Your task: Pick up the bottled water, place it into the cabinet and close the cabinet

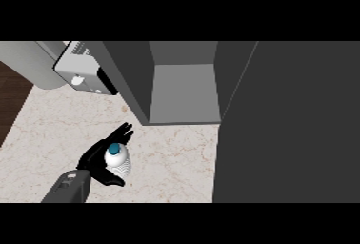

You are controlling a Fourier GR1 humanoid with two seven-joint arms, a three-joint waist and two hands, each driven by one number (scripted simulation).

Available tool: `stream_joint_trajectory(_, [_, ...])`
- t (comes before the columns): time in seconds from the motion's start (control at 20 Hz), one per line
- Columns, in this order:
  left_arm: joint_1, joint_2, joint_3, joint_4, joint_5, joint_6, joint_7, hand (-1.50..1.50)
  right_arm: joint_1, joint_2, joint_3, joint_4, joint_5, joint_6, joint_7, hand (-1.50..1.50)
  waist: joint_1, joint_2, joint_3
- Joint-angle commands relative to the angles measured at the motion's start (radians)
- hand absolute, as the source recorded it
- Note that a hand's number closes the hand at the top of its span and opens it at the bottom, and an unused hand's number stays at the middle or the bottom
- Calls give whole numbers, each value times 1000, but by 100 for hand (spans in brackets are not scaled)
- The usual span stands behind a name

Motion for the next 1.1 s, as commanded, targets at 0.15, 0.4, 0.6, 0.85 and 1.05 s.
stream_joint_trajectory(0.15, [44,-60,-61,-15,-3,-189,-64,150,5,-9,-1,-14,-4,0,9,-150,3,4,-11])
stream_joint_trajectory(0.4, [45,-51,-71,-29,17,-210,-67,150,-6,-13,-12,-20,5,-14,28,-150,5,6,-11])
stream_joint_trajectory(0.6, [79,-67,-105,-45,-6,-178,-109,150,-7,-2,4,50,5,5,-23,-150,6,6,-11])
stream_joint_trajectory(0.85, [72,-47,32,-56,112,19,-125,150,14,1,29,14,41,-17,-18,-150,10,7,-12])
stream_joint_trajectory(1.05, [97,-33,179,-86,237,199,-162,150,35,4,14,34,23,-8,-53,-150,17,4,-11])
